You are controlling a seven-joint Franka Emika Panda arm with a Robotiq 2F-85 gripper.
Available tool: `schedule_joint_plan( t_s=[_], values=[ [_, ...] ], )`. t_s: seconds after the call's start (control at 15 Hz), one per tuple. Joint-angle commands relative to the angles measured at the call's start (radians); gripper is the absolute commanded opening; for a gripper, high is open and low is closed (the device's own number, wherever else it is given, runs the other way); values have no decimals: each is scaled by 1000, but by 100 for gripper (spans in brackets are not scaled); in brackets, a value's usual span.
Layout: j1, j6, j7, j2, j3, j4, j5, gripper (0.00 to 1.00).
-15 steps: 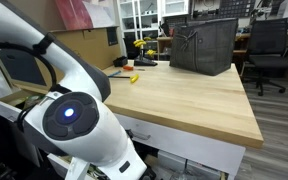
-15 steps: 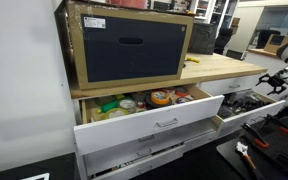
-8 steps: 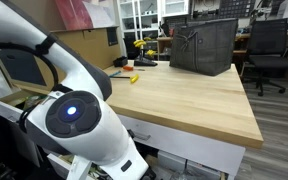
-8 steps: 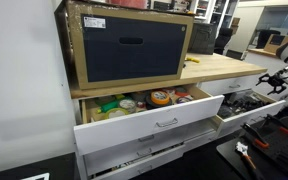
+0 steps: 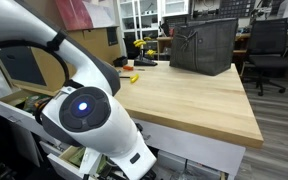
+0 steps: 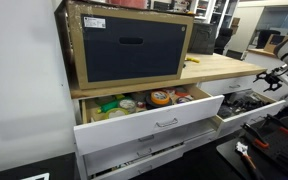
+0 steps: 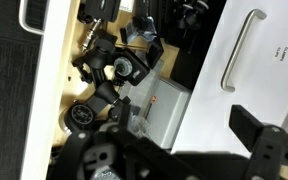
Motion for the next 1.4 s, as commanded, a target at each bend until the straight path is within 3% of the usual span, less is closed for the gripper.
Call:
schedule_joint_plan(
  t_s=[0.0, 0.73, 1.33],
  values=[
    [42, 10, -5, 37, -14, 56, 70, 100],
    [150, -9, 3, 76, -71, 97, 164, 100],
    [205, 10, -26, 99, -101, 97, 344, 100]
  ],
)
